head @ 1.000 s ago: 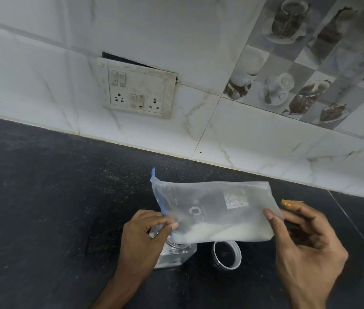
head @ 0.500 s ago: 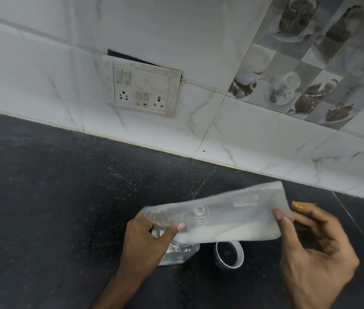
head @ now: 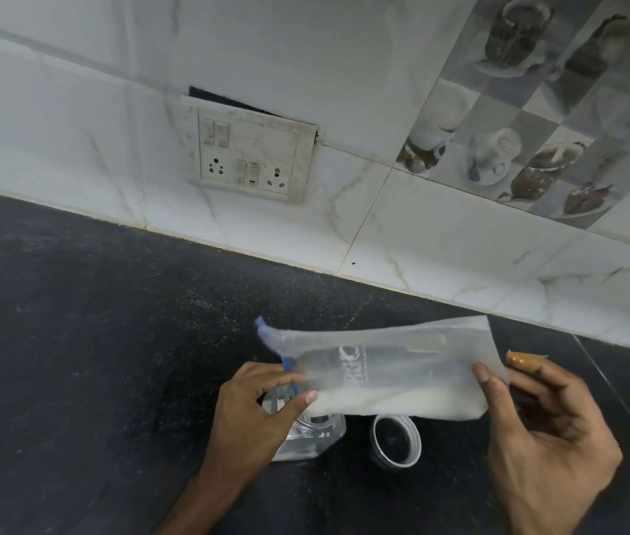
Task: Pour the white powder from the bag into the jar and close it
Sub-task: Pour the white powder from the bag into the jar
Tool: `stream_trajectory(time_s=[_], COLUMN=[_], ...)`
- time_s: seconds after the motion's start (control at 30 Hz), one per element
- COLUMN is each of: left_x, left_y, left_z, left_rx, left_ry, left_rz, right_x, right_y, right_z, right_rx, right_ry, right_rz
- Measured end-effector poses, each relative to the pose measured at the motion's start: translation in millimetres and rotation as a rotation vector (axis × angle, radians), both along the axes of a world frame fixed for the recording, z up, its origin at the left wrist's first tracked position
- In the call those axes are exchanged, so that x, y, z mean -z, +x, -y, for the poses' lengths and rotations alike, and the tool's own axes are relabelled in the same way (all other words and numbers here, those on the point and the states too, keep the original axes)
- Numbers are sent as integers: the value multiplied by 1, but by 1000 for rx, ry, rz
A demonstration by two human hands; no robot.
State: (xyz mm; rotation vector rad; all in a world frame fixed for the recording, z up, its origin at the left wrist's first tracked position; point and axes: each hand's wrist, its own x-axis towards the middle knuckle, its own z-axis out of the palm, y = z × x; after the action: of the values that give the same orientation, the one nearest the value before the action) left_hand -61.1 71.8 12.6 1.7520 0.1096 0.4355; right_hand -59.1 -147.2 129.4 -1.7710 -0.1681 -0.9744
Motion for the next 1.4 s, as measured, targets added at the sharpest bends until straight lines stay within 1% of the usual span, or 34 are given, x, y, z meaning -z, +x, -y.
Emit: stream_trajectory(time_s=[0.1,0.23,0.57,0.77,0.9,1.2,1.4], left_x=[0,0,0,0,2,1,2], left_y=[-1,0,1,2,2,2,3], left_z=[0,0,2,3,3,3,4], left_rx=[5,-8,-29,-16,-12,13,24], left_ry=[-55,-3,30,41,65,58,60], left_rz=[3,7,7,8,-1,28,41], right_x=[1,3,-2,1,1,2,1], right_y=[0,0,0,-1,-3,-8,-7], right_z=[-1,-2,0,7,11,5,7], right_rx=[-11,-5,7,-11,-90,-30,-31], right_ry=[-17,-16,-33,-124,-26,54,9], right_rz=[-5,-5,5,-57,-81,-10,1])
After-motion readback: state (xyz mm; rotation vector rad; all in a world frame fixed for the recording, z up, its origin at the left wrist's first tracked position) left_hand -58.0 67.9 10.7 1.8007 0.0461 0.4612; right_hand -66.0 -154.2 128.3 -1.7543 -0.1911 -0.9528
